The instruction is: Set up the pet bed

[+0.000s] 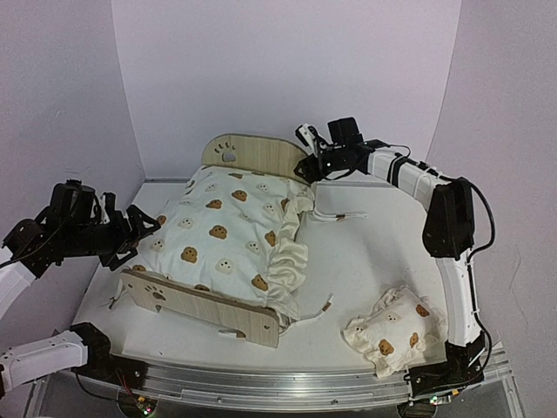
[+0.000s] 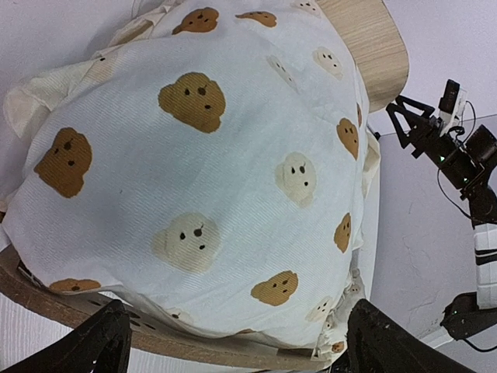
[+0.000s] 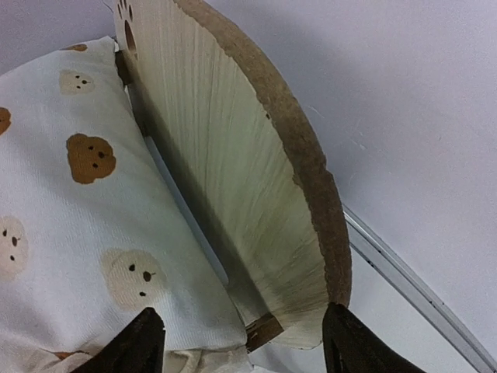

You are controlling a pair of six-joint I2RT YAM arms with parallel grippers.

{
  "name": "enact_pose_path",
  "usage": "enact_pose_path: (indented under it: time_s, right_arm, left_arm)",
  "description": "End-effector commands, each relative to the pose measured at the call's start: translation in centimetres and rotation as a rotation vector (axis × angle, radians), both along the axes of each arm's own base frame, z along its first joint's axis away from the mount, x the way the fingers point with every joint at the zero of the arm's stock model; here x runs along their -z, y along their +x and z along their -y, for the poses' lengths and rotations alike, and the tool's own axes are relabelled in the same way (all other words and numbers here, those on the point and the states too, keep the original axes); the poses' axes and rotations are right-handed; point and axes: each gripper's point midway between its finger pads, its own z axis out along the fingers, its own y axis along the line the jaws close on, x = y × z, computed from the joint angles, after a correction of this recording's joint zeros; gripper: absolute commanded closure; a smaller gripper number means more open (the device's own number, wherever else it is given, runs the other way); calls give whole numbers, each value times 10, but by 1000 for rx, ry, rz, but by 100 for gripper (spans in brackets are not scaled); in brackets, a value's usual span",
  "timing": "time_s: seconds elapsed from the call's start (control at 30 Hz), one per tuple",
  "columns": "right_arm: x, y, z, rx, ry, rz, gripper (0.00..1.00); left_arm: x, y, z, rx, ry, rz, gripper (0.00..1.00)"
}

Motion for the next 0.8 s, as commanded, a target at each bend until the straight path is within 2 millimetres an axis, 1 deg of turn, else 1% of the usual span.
enact_pose_path:
  time_s: [0.0, 0.07, 0.13, 0.2, 0.3, 0.33, 0.4, 0.43, 0.53, 0.6, 0.67, 0.77]
  right_arm:
    - [0, 14, -3, -25, -10, 16, 30]
    - [-6, 23, 10, 33, 12, 5, 15]
    - [-22, 22, 24, 52, 47, -2, 13]
    - [-29, 18, 32, 45, 52, 4, 10]
    - [-21, 20, 31, 9, 41, 12, 6]
    - [-18, 24, 28, 0, 46, 11, 5]
    - [-21, 32, 19, -37, 78, 26, 4]
    - [-16, 36, 13, -53, 90, 25, 5]
    - [-16, 49, -1, -89, 147, 48, 9]
    - [-19, 49, -11, -135, 192, 59, 14]
    - [-22, 48, -19, -171, 233, 67, 17]
    - [-29, 52, -23, -172, 267, 88, 31]
  left_arm:
    - [-24, 5, 8, 38, -16, 41, 3]
    - [-28, 6, 10, 54, -14, 49, 3]
    - [-31, 6, 10, 52, -10, 61, 3]
    - [-32, 7, 8, 42, -6, 69, 2]
    - [-33, 11, 12, 61, -4, 73, 2]
    - [-32, 12, 15, 72, -2, 67, 2]
    - [-32, 14, 18, 90, -1, 63, 2]
    - [-32, 15, 19, 93, -1, 64, 2]
    - [-39, 15, 20, 94, -15, 78, 2]
    - [-45, 12, 20, 97, -30, 91, 2]
    - [-48, 7, 19, 90, -55, 95, 2]
    - [-53, 2, 17, 87, -81, 108, 2]
